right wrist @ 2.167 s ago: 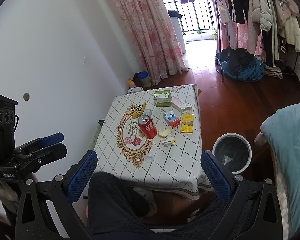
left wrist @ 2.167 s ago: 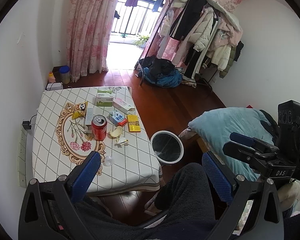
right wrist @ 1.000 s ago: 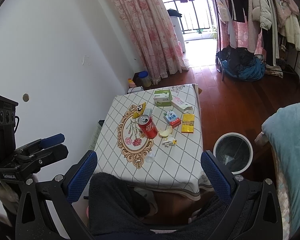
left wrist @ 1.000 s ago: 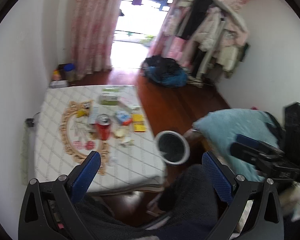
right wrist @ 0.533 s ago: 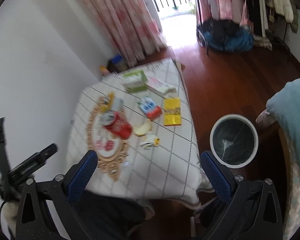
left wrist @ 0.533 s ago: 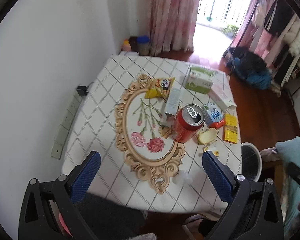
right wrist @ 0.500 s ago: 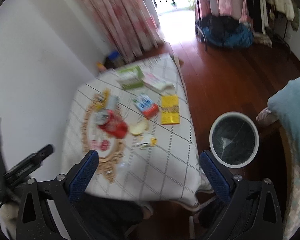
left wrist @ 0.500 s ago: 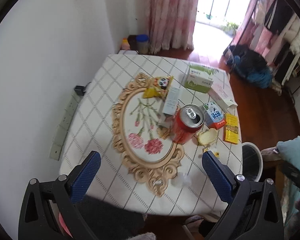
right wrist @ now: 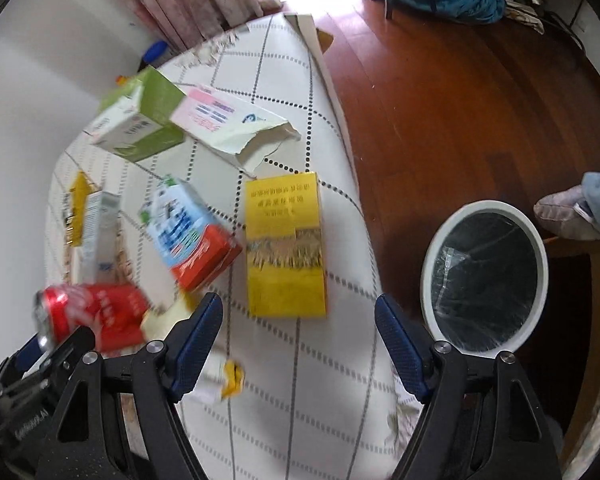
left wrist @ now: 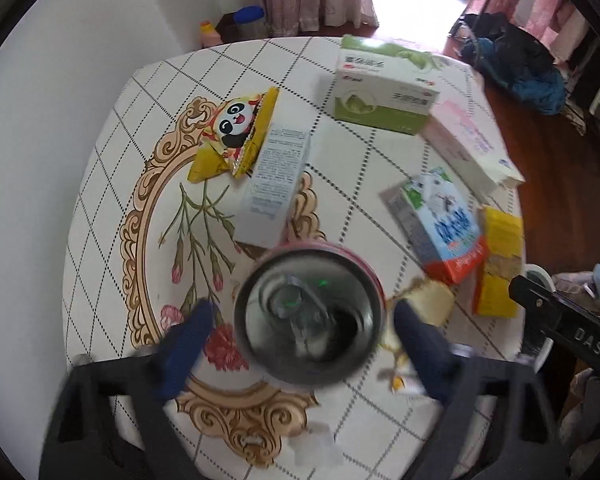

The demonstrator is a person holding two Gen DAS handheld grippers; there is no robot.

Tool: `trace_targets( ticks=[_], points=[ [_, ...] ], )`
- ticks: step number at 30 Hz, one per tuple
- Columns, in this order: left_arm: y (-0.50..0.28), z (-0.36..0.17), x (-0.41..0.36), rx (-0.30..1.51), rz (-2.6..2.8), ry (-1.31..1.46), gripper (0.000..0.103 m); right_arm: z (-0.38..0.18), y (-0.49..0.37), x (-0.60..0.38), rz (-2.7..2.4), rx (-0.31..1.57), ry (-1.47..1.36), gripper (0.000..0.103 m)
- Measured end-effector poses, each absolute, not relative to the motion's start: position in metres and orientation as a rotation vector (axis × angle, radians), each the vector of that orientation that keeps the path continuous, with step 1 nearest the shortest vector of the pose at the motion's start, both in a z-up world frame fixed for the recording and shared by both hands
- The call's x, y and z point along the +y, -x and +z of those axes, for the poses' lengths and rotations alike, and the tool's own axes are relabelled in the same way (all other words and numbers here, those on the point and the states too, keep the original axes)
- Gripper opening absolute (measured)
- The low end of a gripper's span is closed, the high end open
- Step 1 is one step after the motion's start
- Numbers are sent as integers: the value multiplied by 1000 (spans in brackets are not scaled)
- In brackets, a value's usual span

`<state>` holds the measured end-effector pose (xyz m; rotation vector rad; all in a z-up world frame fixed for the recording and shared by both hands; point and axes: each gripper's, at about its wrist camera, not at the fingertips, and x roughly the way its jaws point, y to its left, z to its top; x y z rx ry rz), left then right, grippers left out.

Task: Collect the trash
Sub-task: 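Grasp the red soda can with the left tool while the right tool grasps the yellow box, then carry the can and yellow box to the wastebasket and release both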

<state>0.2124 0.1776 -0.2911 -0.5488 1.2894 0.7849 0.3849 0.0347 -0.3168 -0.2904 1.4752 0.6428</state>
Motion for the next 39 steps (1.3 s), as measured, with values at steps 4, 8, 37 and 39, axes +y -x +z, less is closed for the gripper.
trace_targets(
  ticks=[4, 8, 37, 39],
  points=[
    [-211, -288, 186, 1250, 831, 536, 65, -339, -388, 60, 641, 1485, 358, 80],
    [-208, -290, 191, 1251, 837, 541, 65, -345, -392, 76, 646, 1467, 379, 80],
    [-168, -285, 151, 1241, 814, 495, 65, -329, -315, 35, 681, 1469, 639, 59],
    [-165, -290, 149, 1245, 813, 503, 65, -330, -309, 36, 672, 1442, 638, 60]
  ],
)
